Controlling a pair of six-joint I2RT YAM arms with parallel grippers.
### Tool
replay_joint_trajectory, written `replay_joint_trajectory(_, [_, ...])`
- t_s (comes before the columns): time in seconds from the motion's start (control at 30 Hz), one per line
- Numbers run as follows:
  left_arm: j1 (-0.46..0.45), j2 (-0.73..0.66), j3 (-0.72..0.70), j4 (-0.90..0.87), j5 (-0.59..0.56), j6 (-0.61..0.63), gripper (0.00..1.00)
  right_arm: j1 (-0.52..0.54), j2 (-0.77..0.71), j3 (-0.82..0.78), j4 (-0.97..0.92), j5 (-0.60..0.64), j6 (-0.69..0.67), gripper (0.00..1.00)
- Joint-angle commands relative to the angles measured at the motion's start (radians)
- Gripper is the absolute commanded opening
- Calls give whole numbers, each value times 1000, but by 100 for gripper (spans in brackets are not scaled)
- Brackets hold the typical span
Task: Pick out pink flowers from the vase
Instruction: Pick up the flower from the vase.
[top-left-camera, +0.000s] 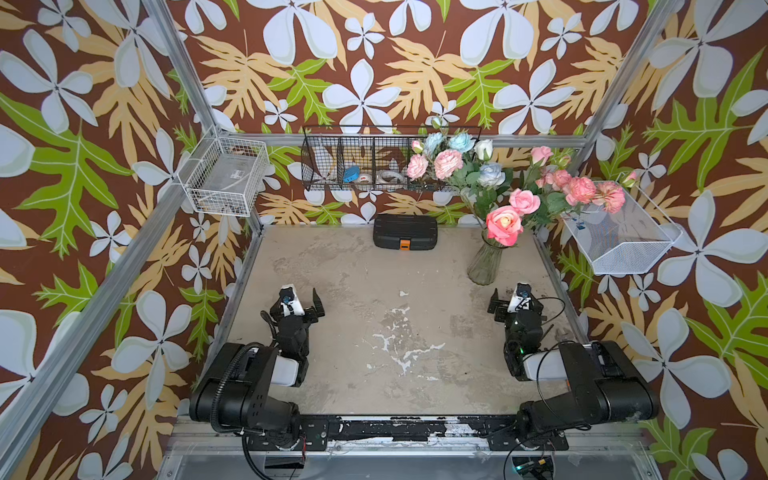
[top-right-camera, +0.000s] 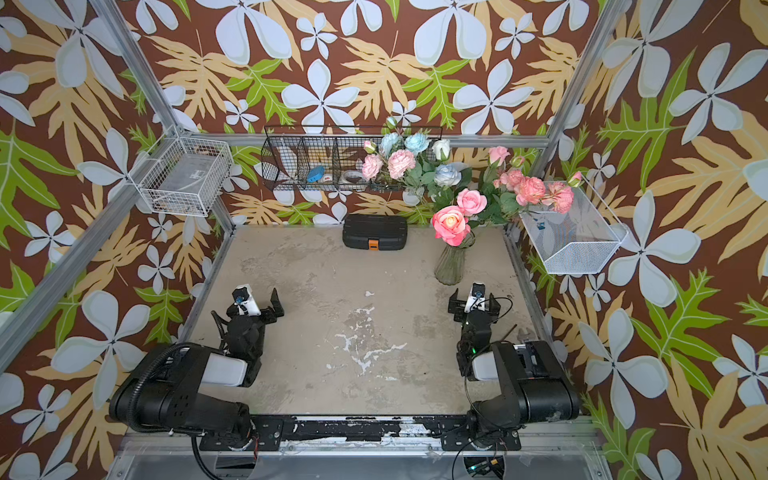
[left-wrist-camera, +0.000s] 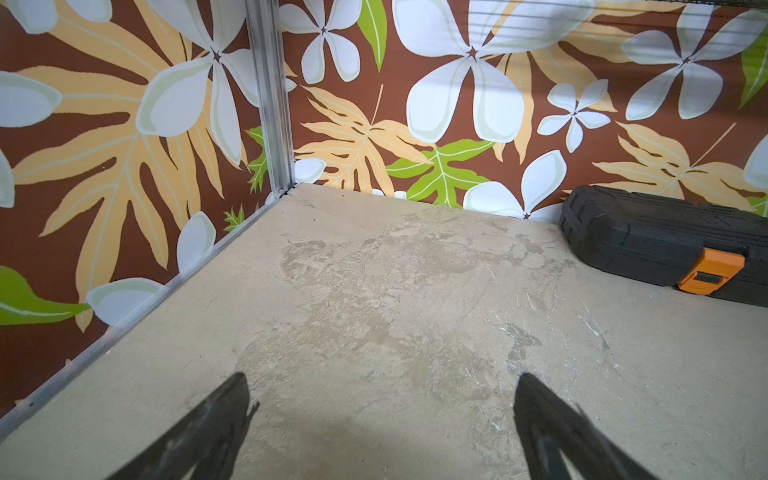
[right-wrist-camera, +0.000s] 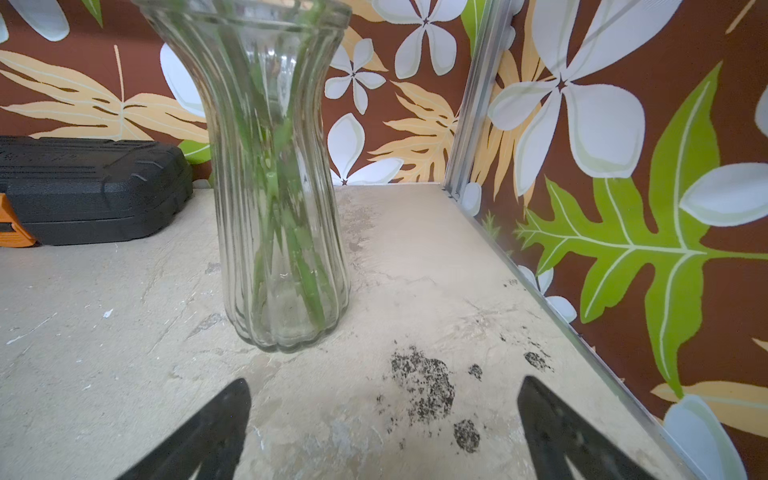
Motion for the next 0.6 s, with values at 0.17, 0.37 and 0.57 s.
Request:
replay_joint_trajectory(0.17, [5, 0, 4, 14, 18, 7, 100, 5, -2, 1, 14, 10, -1, 100])
replay_joint_trajectory(0.37, [23, -4, 2, 14, 49, -1, 100, 22, 0, -7, 33, 29, -16, 100])
replay_joint_trajectory(0.57, [24, 1, 9, 4, 53, -2, 100, 25, 2, -6, 35, 33, -18, 100])
